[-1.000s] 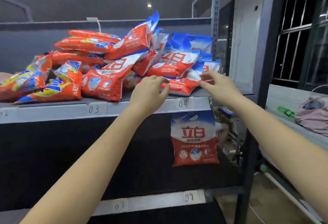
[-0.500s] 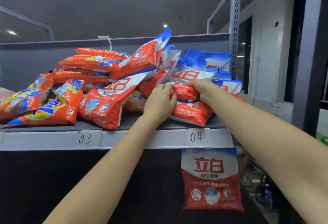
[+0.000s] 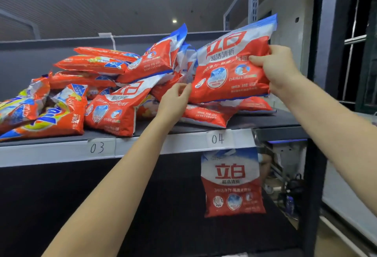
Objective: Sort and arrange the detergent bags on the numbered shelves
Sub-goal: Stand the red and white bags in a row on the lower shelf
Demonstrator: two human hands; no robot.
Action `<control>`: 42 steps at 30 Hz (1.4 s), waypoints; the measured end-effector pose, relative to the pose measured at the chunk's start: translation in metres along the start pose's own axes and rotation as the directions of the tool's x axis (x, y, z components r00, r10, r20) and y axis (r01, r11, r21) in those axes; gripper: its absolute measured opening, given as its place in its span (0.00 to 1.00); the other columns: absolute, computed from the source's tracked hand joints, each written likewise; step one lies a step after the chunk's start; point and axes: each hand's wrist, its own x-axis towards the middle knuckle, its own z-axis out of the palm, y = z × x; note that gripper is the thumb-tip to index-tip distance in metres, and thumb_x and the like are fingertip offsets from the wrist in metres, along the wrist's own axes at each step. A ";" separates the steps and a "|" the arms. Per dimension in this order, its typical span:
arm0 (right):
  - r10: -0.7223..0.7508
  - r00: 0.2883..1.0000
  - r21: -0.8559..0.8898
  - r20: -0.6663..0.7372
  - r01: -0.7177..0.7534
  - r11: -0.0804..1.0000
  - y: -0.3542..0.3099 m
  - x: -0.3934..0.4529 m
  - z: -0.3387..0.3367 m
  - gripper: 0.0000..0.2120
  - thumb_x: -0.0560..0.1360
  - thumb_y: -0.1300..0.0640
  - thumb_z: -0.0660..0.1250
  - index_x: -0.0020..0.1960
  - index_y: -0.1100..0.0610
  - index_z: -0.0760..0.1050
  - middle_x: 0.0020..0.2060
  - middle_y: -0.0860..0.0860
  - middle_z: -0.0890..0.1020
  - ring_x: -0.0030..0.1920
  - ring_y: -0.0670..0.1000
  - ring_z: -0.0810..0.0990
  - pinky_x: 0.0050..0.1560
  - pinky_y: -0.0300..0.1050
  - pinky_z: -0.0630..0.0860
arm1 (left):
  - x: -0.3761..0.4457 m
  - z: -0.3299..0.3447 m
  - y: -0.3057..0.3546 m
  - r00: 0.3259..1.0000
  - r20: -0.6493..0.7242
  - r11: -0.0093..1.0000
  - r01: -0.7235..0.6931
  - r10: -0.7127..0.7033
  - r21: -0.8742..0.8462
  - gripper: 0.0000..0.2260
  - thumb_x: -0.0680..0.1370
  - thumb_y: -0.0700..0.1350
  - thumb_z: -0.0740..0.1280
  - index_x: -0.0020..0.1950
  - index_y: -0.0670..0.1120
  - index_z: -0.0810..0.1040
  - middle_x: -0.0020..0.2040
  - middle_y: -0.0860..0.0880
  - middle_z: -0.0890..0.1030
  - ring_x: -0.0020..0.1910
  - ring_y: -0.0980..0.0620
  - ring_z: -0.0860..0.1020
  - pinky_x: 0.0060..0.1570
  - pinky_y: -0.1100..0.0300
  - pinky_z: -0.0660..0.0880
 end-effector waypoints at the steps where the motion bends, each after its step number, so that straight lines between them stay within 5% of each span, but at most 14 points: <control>1: -0.006 1.000 0.031 0.010 0.005 1.000 -0.008 -0.017 -0.011 0.08 0.75 0.66 0.65 0.54 0.61 0.75 0.41 0.51 0.81 0.36 0.47 0.82 0.35 0.41 0.80 | -0.004 -0.002 0.010 0.999 0.025 0.991 0.023 -0.020 -0.128 0.17 0.79 0.56 0.59 0.58 0.46 0.77 0.55 0.51 0.78 0.57 0.51 0.76 0.57 0.60 0.69; 3: 0.007 1.000 0.098 0.006 -0.007 0.995 -0.018 -0.050 -0.030 0.05 0.76 0.66 0.64 0.49 0.59 0.75 0.37 0.48 0.83 0.33 0.45 0.83 0.32 0.38 0.78 | -0.013 -0.005 0.025 0.995 0.077 0.943 0.083 -0.061 -0.323 0.22 0.71 0.65 0.62 0.51 0.48 0.79 0.54 0.49 0.81 0.56 0.49 0.79 0.60 0.51 0.73; 5: 0.036 0.999 0.153 -0.009 -0.035 0.988 -0.019 -0.084 -0.044 0.06 0.75 0.66 0.65 0.47 0.57 0.75 0.32 0.46 0.84 0.33 0.45 0.84 0.34 0.40 0.79 | -0.031 -0.008 0.033 0.984 0.167 0.895 0.127 -0.060 -0.428 0.27 0.68 0.65 0.63 0.57 0.48 0.78 0.54 0.50 0.82 0.52 0.53 0.81 0.54 0.55 0.77; 7: 0.068 0.997 0.187 -0.026 -0.062 0.980 -0.012 -0.120 -0.053 0.07 0.75 0.67 0.65 0.48 0.56 0.75 0.32 0.46 0.84 0.34 0.45 0.84 0.35 0.40 0.79 | -0.060 -0.013 0.034 0.962 0.271 0.873 0.152 -0.024 -0.464 0.23 0.75 0.59 0.63 0.63 0.45 0.75 0.53 0.51 0.82 0.47 0.57 0.82 0.45 0.63 0.77; 11: 0.153 0.988 0.248 -0.009 -0.146 0.958 0.012 -0.194 -0.068 0.09 0.74 0.68 0.63 0.47 0.56 0.75 0.33 0.46 0.85 0.34 0.45 0.84 0.35 0.40 0.80 | -0.114 -0.023 0.003 0.900 0.434 0.795 0.296 -0.046 -0.530 0.10 0.80 0.52 0.59 0.51 0.51 0.78 0.43 0.56 0.84 0.42 0.60 0.82 0.44 0.65 0.74; 14: 0.251 0.968 0.284 -0.007 -0.239 0.929 0.037 -0.241 -0.080 0.10 0.69 0.65 0.65 0.49 0.55 0.75 0.35 0.47 0.85 0.34 0.46 0.84 0.35 0.40 0.80 | -0.160 -0.020 -0.020 0.848 0.520 0.718 0.425 -0.103 -0.551 0.11 0.78 0.54 0.60 0.50 0.53 0.80 0.46 0.55 0.84 0.45 0.58 0.82 0.47 0.61 0.74; 18: 0.439 0.897 0.294 0.048 -0.433 0.852 0.078 -0.298 -0.084 0.10 0.68 0.64 0.67 0.48 0.55 0.75 0.35 0.51 0.85 0.33 0.49 0.84 0.32 0.42 0.80 | -0.216 0.002 -0.058 0.778 0.600 0.596 0.575 -0.186 -0.561 0.21 0.76 0.54 0.66 0.63 0.42 0.76 0.59 0.41 0.80 0.57 0.42 0.79 0.58 0.46 0.75; 22: 0.604 0.791 0.271 0.102 -0.606 0.748 0.120 -0.337 -0.086 0.26 0.57 0.56 0.78 0.53 0.60 0.76 0.38 0.57 0.85 0.34 0.54 0.84 0.32 0.45 0.81 | -0.263 0.023 -0.096 0.747 0.546 0.465 0.664 -0.378 -0.586 0.21 0.74 0.51 0.69 0.62 0.38 0.76 0.54 0.37 0.82 0.52 0.39 0.81 0.54 0.44 0.77; 26: 0.709 0.701 0.197 0.080 -0.708 0.678 0.159 -0.344 -0.087 0.40 0.45 0.46 0.84 0.52 0.61 0.76 0.42 0.60 0.85 0.37 0.57 0.85 0.33 0.47 0.81 | -0.278 0.042 -0.121 0.713 0.503 0.507 0.701 -0.488 -0.502 0.15 0.80 0.50 0.63 0.61 0.42 0.76 0.52 0.41 0.83 0.51 0.41 0.82 0.53 0.44 0.78; 29: 0.746 0.666 0.204 0.014 -0.732 0.650 0.189 -0.331 -0.090 0.19 0.66 0.58 0.74 0.55 0.62 0.75 0.42 0.59 0.85 0.38 0.57 0.85 0.37 0.49 0.82 | -0.268 0.059 -0.127 0.719 0.459 0.504 0.694 -0.523 -0.513 0.14 0.81 0.50 0.60 0.58 0.43 0.77 0.48 0.43 0.85 0.47 0.44 0.84 0.43 0.53 0.79; 32: 0.743 0.669 0.173 -0.028 -0.729 0.663 0.218 -0.306 -0.093 0.09 0.73 0.61 0.69 0.53 0.59 0.75 0.41 0.57 0.85 0.39 0.56 0.85 0.38 0.49 0.81 | -0.245 0.086 -0.137 0.706 0.391 0.493 0.700 -0.591 -0.517 0.12 0.78 0.54 0.63 0.54 0.47 0.78 0.45 0.46 0.85 0.44 0.45 0.84 0.41 0.54 0.79; 42: 0.663 0.741 0.209 -0.107 -0.635 0.744 0.310 -0.192 -0.080 0.14 0.76 0.57 0.66 0.61 0.57 0.74 0.52 0.58 0.82 0.48 0.58 0.83 0.46 0.51 0.79 | -0.160 0.165 -0.157 0.794 0.246 0.526 0.565 -0.556 -0.636 0.11 0.80 0.52 0.61 0.60 0.50 0.74 0.51 0.44 0.83 0.46 0.47 0.84 0.41 0.53 0.79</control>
